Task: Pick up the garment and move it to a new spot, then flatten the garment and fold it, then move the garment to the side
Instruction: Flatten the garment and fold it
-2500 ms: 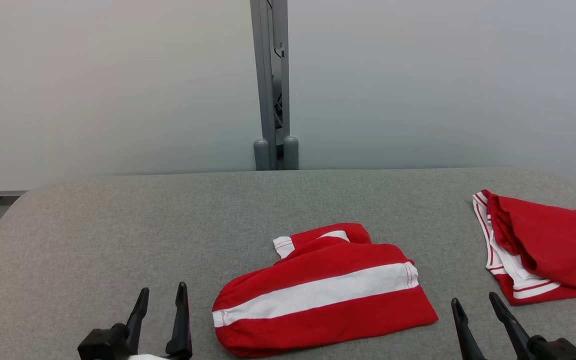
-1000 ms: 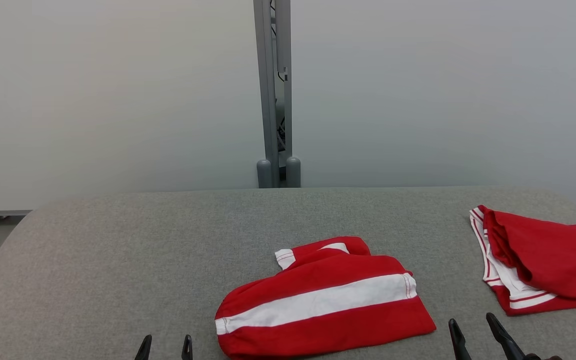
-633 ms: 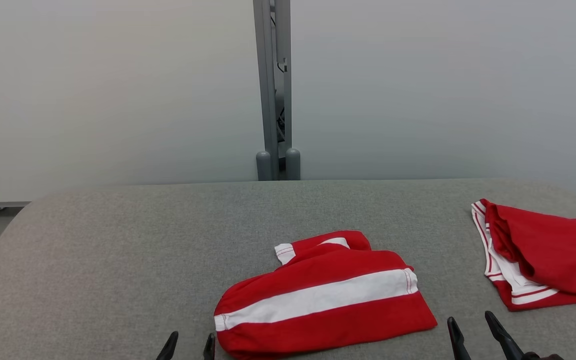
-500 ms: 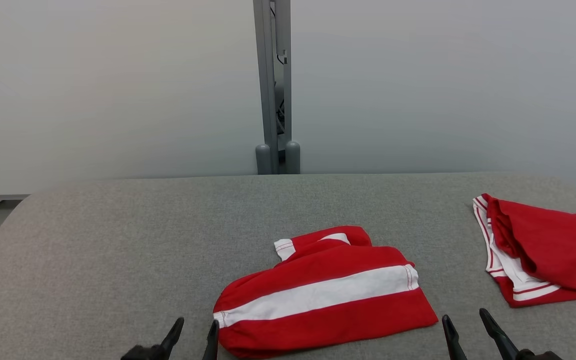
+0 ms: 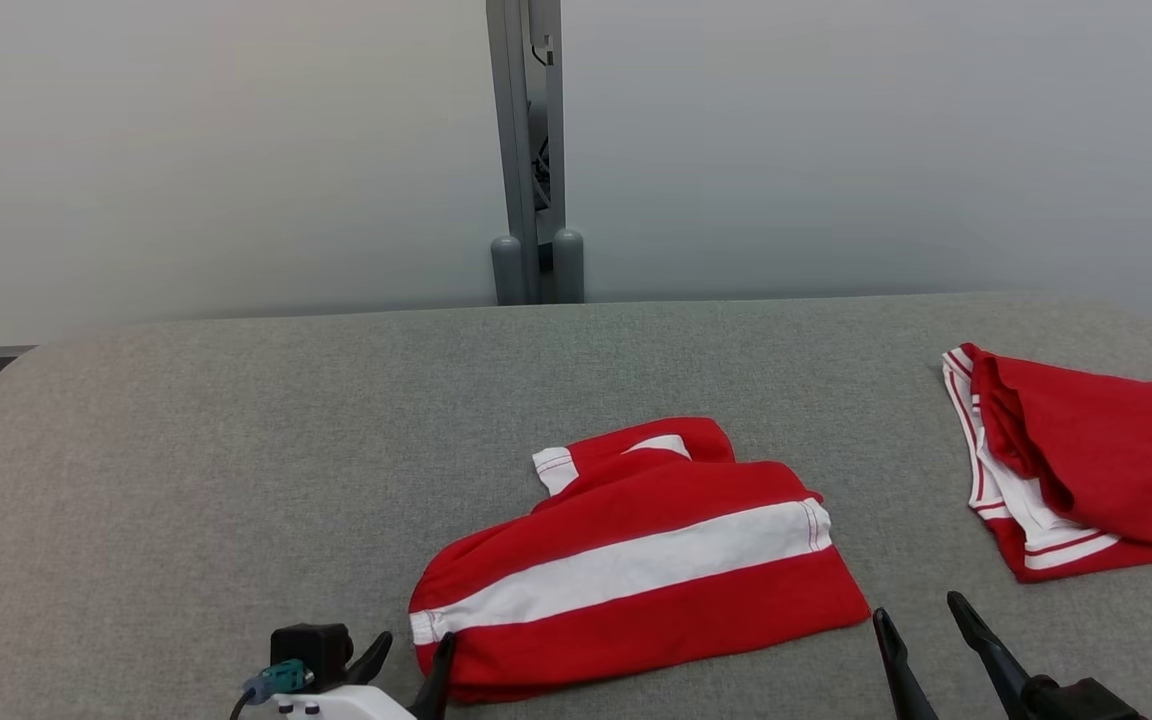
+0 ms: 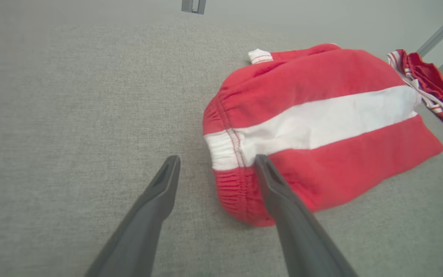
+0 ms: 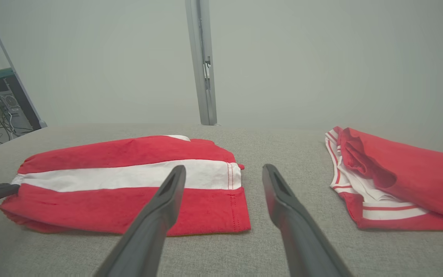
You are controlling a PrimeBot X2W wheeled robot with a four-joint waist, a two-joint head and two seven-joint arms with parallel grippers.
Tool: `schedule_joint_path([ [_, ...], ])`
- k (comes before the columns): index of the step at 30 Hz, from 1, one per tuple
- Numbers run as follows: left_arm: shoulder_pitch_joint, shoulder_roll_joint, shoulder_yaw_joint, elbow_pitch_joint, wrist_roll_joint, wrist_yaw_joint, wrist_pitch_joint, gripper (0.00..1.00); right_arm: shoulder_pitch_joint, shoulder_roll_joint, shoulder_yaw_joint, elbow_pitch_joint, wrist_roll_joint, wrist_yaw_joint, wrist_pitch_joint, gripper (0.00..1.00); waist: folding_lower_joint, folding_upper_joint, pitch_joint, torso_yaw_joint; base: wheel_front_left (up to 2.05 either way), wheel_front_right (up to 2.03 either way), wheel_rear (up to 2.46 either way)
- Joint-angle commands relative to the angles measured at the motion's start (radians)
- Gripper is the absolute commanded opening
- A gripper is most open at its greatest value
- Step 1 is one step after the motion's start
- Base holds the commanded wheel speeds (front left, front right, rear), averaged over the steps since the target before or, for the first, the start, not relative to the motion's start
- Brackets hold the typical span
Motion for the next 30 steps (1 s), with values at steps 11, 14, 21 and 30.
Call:
schedule_joint_path([
  [11,-0.046,0.005,-0.022,0.044,-0.051,-0.019,-0.001,0.49,-0.017,-0.017,0.020,0.006,0.006,0.000,0.000,1.00,0.0000,-0.0001,0.003,-0.020,0.00,0.00,0.00],
  [14,-0.054,0.005,-0.026,0.052,-0.066,-0.026,0.010,0.42,-0.016,-0.019,0.020,0.005,0.007,0.000,0.000,1.00,0.0000,-0.0001,0.001,-0.023,0.00,0.00,0.00],
  [21,-0.062,0.022,-0.043,0.057,-0.064,-0.033,0.003,0.00,-0.019,-0.021,0.022,0.003,0.006,-0.001,0.000,1.00,0.0000,-0.0001,0.005,-0.027,0.00,0.00,0.00],
  [30,-0.021,0.062,-0.071,-0.012,-0.022,-0.026,-0.056,0.00,-0.098,-0.012,0.054,0.066,0.056,-0.001,0.000,1.00,0.0000,-0.0001,0.026,-0.001,0.00,0.00,0.00],
])
